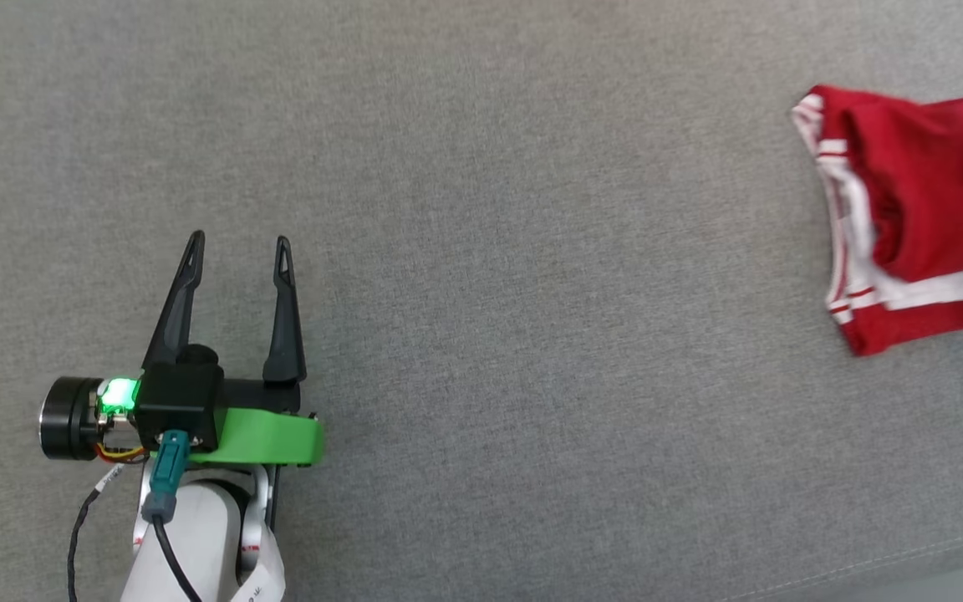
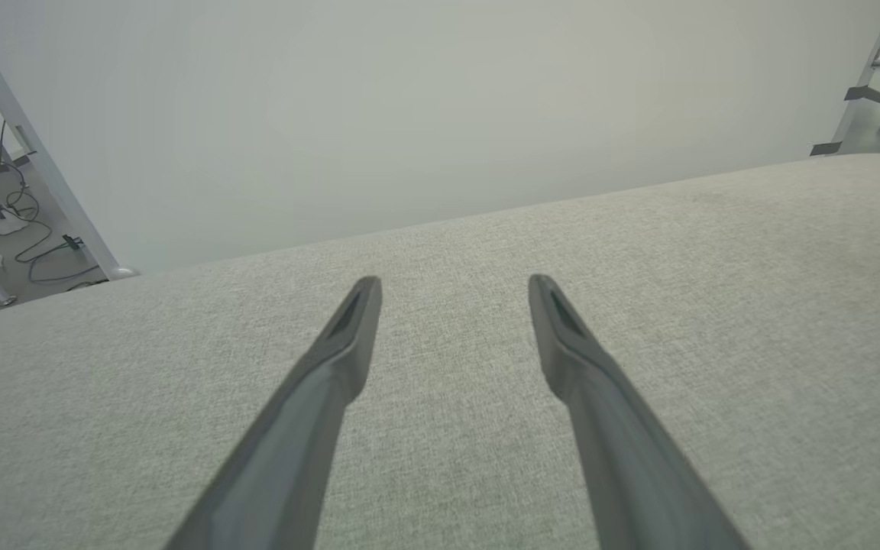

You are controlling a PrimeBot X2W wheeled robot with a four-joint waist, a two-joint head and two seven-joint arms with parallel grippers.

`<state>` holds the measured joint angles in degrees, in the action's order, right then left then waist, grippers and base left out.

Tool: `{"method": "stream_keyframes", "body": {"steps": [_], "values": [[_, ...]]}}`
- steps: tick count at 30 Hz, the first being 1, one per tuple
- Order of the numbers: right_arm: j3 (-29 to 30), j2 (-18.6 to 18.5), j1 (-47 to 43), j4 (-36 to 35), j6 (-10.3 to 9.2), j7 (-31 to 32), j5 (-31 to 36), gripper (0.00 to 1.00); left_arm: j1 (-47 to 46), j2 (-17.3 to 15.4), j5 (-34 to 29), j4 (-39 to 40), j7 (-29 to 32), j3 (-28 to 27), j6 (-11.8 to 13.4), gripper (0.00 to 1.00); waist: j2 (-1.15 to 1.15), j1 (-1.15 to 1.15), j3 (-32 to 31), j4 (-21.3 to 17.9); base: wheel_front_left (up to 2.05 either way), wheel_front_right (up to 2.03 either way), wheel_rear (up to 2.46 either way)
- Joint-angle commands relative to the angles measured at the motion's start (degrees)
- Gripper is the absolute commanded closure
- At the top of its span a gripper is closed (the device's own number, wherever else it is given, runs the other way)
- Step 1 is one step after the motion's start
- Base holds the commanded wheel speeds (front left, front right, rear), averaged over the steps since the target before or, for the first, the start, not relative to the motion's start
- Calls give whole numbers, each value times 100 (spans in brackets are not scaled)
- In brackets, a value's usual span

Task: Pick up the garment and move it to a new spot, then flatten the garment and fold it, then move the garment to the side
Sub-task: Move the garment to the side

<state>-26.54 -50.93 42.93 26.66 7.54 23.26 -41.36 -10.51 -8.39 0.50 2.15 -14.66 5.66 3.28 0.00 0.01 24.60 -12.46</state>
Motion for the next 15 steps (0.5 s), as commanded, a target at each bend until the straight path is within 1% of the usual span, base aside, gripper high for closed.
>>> {"method": "stream_keyframes", "body": {"steps": [1,5,11,12,13,15], "values": [[27,-62,183,168,-5,-110,101,100,-122,-44,-59,46,-34,11,11,0,0,-1,366,74,0,0,0],[151,-104,497,819,-5,-377,279,100,-203,-61,-68,116,-34,41,26,0,0,-1,513,170,0,0,0],[279,67,788,1526,-5,-757,435,100,-228,-80,-18,82,-34,19,60,0,0,-1,480,259,0,0,0],[327,108,819,1637,-5,-847,464,81,-217,-74,-10,74,-34,18,72,0,0,-1,448,269,0,0,0],[331,176,815,1765,-5,-867,489,2,-200,-63,2,52,-34,23,80,0,0,-1,372,290,0,0,0],[358,259,802,1906,-5,-946,487,0,-150,-39,29,17,-34,19,105,0,0,-1,229,322,0,0,0]]}}
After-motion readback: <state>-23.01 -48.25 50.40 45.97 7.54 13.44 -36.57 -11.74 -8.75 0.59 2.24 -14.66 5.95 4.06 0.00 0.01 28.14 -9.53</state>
